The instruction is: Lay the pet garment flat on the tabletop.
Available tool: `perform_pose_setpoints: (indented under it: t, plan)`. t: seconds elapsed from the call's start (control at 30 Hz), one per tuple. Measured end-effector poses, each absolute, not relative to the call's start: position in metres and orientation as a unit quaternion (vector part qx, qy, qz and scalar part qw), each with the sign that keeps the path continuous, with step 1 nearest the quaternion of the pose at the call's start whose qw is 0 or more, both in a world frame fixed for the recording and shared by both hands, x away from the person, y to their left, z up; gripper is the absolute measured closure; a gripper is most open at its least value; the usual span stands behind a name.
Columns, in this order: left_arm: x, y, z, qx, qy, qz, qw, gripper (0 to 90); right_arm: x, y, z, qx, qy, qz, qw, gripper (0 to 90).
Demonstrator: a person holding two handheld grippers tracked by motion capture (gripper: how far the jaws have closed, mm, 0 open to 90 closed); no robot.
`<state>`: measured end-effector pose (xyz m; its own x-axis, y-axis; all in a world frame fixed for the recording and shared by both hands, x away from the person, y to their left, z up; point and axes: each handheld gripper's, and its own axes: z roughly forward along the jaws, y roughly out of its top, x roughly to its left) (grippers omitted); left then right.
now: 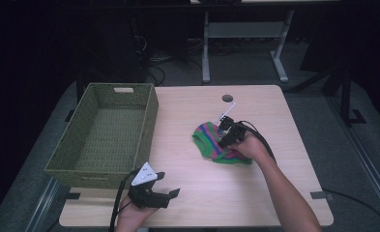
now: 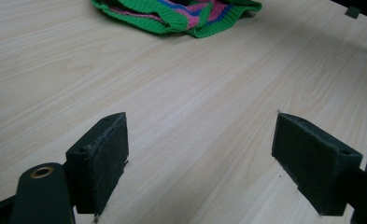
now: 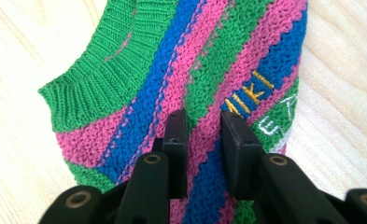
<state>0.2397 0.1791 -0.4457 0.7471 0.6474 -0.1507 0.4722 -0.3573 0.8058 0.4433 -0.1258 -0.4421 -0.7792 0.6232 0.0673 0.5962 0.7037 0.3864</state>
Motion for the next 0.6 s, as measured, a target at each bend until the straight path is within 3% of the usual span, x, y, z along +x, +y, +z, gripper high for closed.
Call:
perform_pose_setpoints:
  t: [0.6]
  plan:
    - [0.24, 0.179, -0.446, 0.817, 0.341, 0.095, 0.456, 18.9, 0.446, -0.147, -0.435, 0.361, 0.897, 0.253, -0.013, 76.1]
